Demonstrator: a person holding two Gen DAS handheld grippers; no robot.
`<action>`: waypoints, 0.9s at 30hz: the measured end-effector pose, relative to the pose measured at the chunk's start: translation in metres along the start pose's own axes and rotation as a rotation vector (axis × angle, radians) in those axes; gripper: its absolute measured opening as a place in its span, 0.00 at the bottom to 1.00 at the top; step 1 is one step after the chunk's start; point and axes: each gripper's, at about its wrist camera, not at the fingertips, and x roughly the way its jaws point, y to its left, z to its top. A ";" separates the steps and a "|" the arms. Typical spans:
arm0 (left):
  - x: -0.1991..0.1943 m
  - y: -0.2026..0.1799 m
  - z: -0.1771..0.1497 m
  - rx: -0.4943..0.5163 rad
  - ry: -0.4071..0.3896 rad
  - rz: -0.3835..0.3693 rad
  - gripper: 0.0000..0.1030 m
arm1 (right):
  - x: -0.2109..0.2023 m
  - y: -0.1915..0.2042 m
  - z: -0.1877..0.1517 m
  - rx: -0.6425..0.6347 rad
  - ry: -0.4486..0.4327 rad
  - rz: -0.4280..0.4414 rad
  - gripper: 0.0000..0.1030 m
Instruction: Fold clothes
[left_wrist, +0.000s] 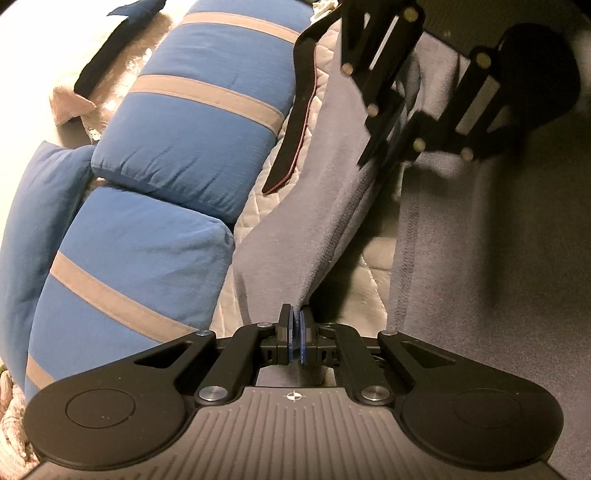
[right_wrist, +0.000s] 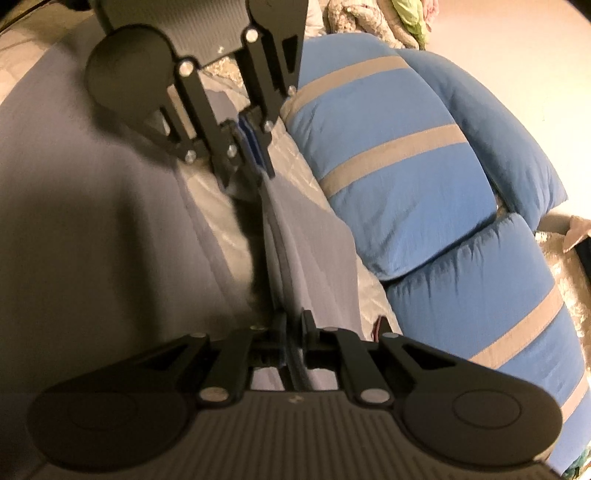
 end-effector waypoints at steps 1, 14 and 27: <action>0.000 0.000 0.000 -0.001 -0.001 0.000 0.04 | 0.002 0.001 0.003 0.003 -0.007 -0.002 0.16; 0.001 -0.002 0.002 -0.003 -0.009 0.006 0.04 | 0.004 -0.002 0.019 0.024 -0.055 0.041 0.04; -0.004 0.002 0.005 -0.026 -0.006 -0.002 0.05 | 0.000 0.010 0.017 -0.044 -0.066 0.001 0.48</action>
